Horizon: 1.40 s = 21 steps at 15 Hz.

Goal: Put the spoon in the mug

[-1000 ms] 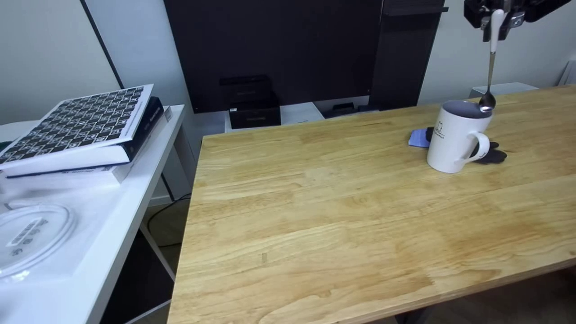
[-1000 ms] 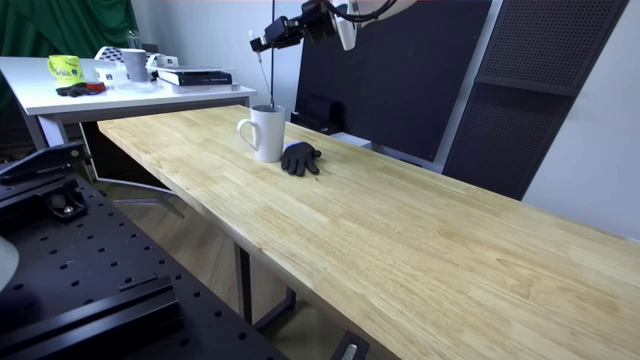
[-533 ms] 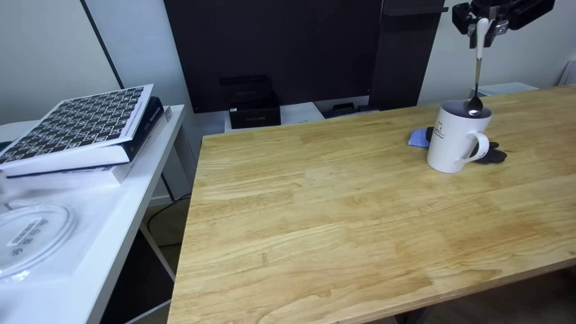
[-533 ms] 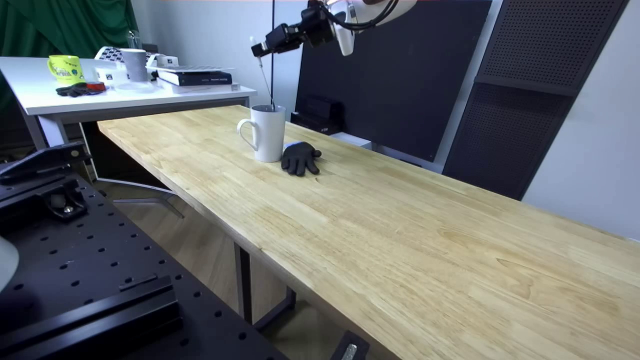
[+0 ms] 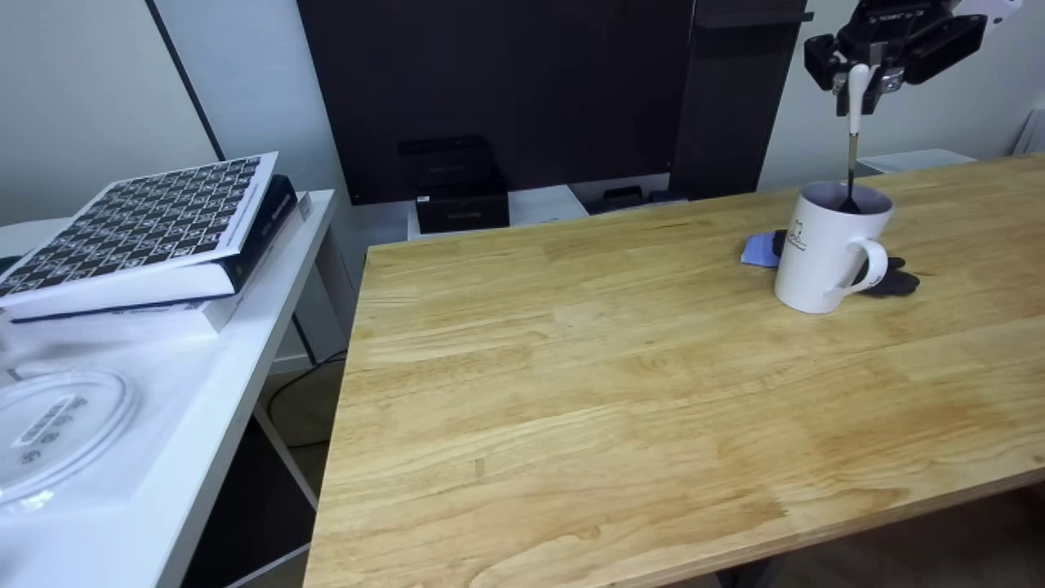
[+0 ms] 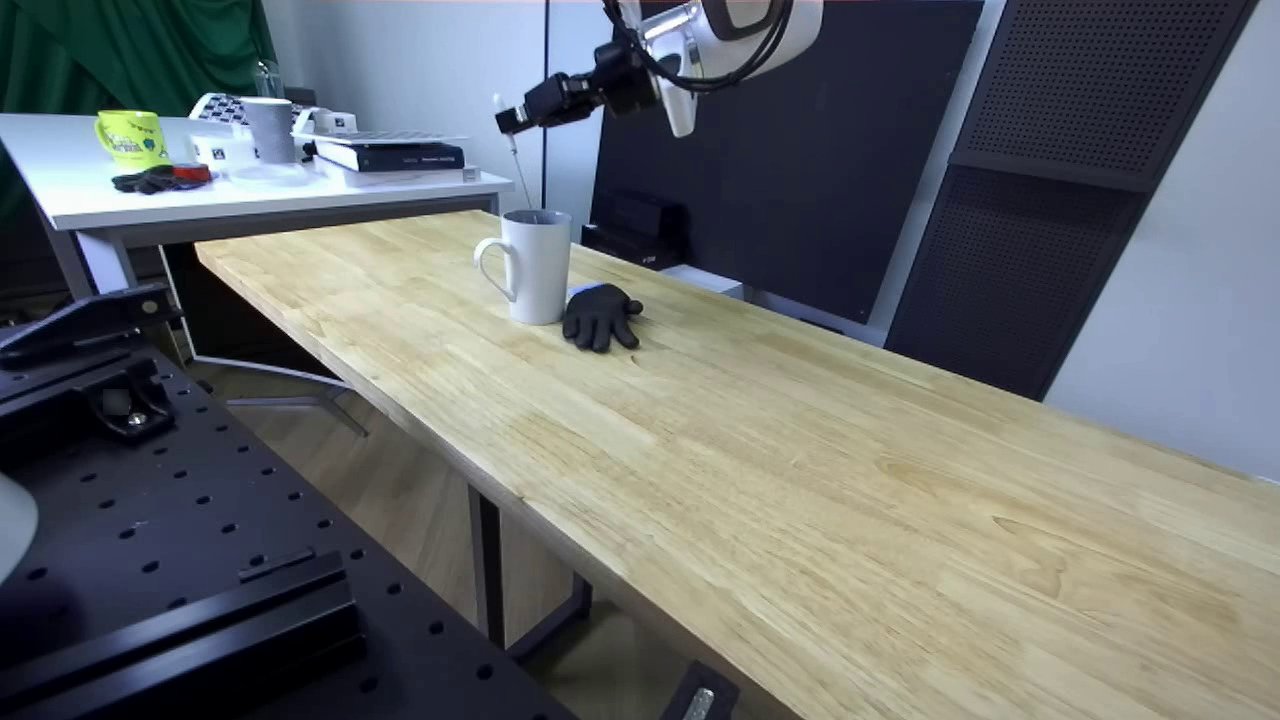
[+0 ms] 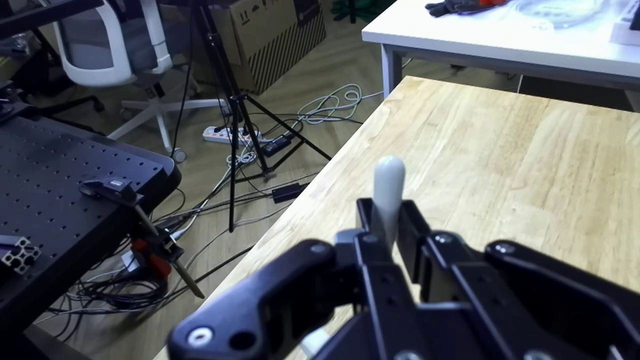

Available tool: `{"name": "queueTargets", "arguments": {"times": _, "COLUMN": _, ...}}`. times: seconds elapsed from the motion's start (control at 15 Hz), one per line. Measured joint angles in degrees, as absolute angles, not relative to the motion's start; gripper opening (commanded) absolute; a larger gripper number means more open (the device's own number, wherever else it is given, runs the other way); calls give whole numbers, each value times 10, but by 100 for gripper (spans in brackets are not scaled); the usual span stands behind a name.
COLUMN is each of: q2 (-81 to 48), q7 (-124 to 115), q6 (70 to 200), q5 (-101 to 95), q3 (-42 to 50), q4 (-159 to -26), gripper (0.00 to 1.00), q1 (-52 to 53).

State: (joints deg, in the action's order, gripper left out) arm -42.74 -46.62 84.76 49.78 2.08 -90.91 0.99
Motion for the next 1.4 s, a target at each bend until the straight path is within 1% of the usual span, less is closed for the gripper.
{"name": "queueTargets", "arguments": {"times": 0.27, "q2": -443, "q7": -459, "q6": 848, "q5": 498, "q3": 21, "q4": -908, "gripper": 4, "q1": 10}}
{"name": "queueTargets", "arguments": {"times": 0.33, "q2": -446, "q7": -459, "q6": 848, "q5": 498, "q3": 21, "q4": -908, "gripper": 34, "q1": 10}}
{"name": "queueTargets", "arguments": {"times": 0.4, "q2": -448, "q7": -458, "q6": 848, "q5": 498, "q3": 21, "q4": -908, "gripper": 41, "q1": 10}}
{"name": "queueTargets", "arguments": {"times": 0.53, "q2": -450, "q7": -458, "q6": 847, "q5": 496, "q3": 21, "q4": -907, "gripper": 52, "q1": 10}}
{"name": "queueTargets", "arguments": {"times": 0.8, "q2": -446, "q7": -458, "q6": 846, "q5": 490, "q3": 20, "q4": -890, "gripper": 81, "q1": 15}}
{"name": "queueTargets", "arguments": {"times": 1.0, "q2": -436, "q7": -458, "q6": 846, "q5": 463, "q3": 20, "q4": -873, "gripper": 98, "q1": 26}}
{"name": "queueTargets", "arguments": {"times": 1.07, "q2": -430, "q7": -458, "q6": 845, "q5": 443, "q3": 20, "q4": -867, "gripper": 100, "q1": 32}}
{"name": "queueTargets", "arguments": {"times": 1.4, "q2": -381, "q7": -458, "q6": 844, "q5": 312, "q3": 20, "q4": -846, "gripper": 100, "q1": 71}}
